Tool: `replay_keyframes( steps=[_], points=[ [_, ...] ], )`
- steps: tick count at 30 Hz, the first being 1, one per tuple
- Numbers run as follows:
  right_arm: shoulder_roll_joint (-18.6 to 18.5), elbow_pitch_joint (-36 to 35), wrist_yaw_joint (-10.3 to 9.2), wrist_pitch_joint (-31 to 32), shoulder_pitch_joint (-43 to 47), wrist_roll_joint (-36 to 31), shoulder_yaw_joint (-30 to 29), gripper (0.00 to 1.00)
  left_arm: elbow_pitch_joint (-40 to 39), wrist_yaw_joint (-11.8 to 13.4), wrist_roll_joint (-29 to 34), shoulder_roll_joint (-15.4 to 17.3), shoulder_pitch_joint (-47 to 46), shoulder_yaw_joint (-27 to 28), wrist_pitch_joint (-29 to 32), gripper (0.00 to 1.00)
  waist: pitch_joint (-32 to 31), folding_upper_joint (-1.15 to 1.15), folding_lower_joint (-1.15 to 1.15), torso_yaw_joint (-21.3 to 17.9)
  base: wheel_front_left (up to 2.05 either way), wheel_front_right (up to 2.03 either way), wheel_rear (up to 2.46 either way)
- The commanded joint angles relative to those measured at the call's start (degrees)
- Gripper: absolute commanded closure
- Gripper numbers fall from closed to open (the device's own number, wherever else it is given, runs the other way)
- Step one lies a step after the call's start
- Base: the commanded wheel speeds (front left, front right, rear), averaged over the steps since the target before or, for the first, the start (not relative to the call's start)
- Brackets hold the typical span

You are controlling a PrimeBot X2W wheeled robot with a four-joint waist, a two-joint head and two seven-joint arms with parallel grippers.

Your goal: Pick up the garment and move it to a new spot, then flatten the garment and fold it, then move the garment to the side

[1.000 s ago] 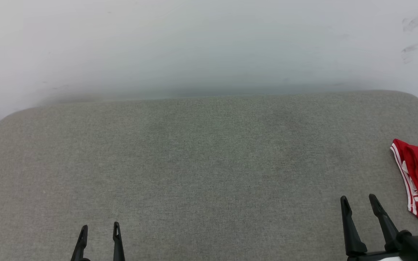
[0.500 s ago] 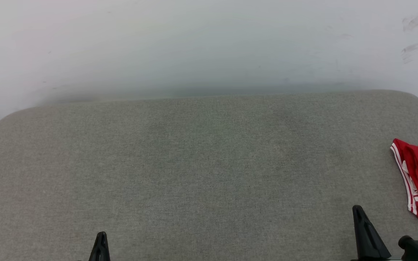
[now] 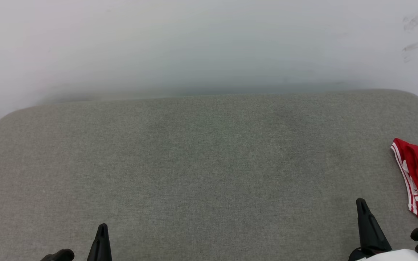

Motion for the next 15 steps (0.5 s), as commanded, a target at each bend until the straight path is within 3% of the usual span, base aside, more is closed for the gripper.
replay_keyframes(
  steps=[1,15],
  points=[
    [-0.7,-0.5,-0.01,0.4,-1.8,2.9,0.0,1.0,-0.2,-0.6,-2.9,0.6,-1.9,0.2,0.4,1.0,0.0,0.0,0.0,0.0,0.0,0.0,0.0],
    [-1.1,1.0,-0.01,3.1,-4.2,15.5,-0.3,1.0,2.2,-2.7,-16.3,1.1,-5.3,0.7,3.0,1.0,0.2,0.0,0.0,0.0,0.0,0.0,0.0]
  ],
)
